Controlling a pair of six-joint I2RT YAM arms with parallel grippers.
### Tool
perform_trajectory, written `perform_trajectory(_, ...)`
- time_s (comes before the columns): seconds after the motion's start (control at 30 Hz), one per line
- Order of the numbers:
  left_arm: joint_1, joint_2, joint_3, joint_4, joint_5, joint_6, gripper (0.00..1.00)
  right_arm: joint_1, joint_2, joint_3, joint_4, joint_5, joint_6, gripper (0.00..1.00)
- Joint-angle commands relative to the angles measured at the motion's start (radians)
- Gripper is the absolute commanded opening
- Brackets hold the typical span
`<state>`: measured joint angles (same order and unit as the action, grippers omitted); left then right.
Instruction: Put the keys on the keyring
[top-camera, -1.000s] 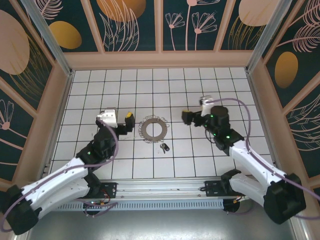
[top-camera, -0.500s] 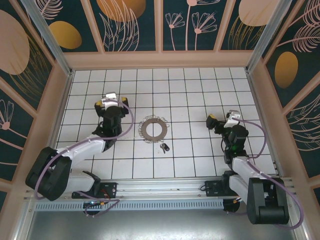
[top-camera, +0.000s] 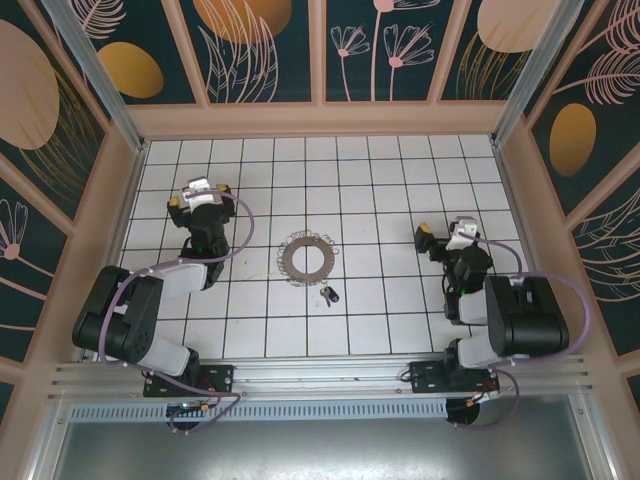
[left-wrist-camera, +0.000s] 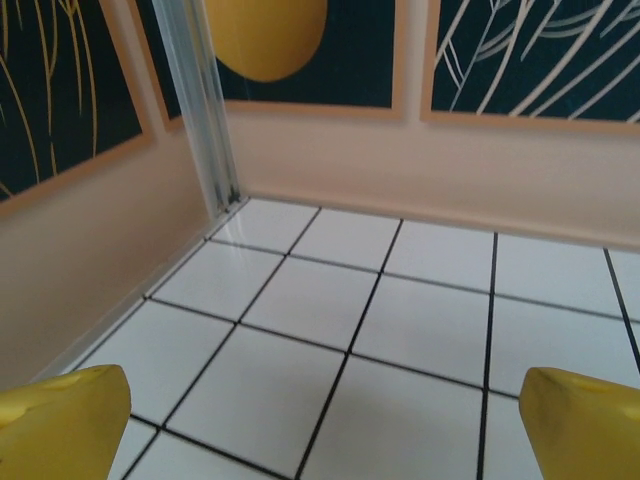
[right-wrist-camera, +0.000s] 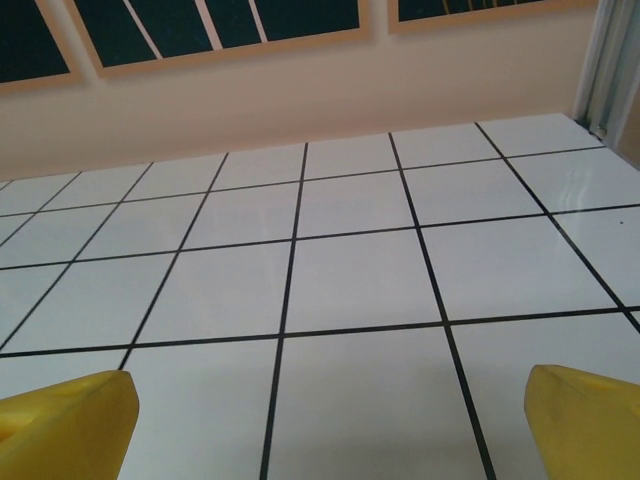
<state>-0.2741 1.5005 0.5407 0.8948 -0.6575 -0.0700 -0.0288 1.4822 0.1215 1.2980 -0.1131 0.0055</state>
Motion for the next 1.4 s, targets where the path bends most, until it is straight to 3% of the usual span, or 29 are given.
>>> perform_trajectory(0.0,0.047,0.008,-0.049,0.163,0.11,0.039,0.99,-0.005,0.09,-0.024,0.275,-0.016,-0.026,0.99)
perform_trajectory(0.1,0.049,-0.03,-0.114,0.229,0.107,0.018,0.99,-0.003,0.082,-0.003,0.219,0.011,-0.023,0.99)
perform_trajectory(0.23,0.052,-0.148,-0.109,-0.041,0.091,0.04,0.99,-0.003,0.075,0.041,0.122,0.052,-0.009,0.99)
perform_trajectory(0.37,0.053,-0.088,-0.152,0.066,0.097,0.097,0.99,0.001,0.076,0.083,0.045,0.052,-0.011,0.99)
perform_trajectory(0.5,0.072,0.015,-0.23,0.301,0.087,0.101,0.99,-0.003,0.077,0.099,0.014,0.099,0.011,0.99)
perform_trajectory(0.8,0.2,-0.009,-0.261,0.286,0.291,-0.017,0.99,-0.003,0.077,0.098,0.016,0.099,0.01,0.99)
perform_trajectory(0.9,0.213,0.056,-0.34,0.519,0.296,-0.016,0.99,-0.003,0.077,0.099,0.017,0.101,0.01,0.99)
perform_trajectory(0.97,0.218,0.018,-0.316,0.389,0.308,-0.038,0.99,-0.002,0.078,0.098,0.017,0.1,0.01,0.99)
perform_trajectory(1.0,0.219,0.037,-0.325,0.448,0.301,-0.034,0.99,-0.003,0.077,0.099,0.016,0.101,0.01,0.99)
perform_trajectory(1.37,0.219,0.026,-0.325,0.426,0.304,-0.033,0.99,-0.003,0.077,0.099,0.013,0.098,0.01,0.99)
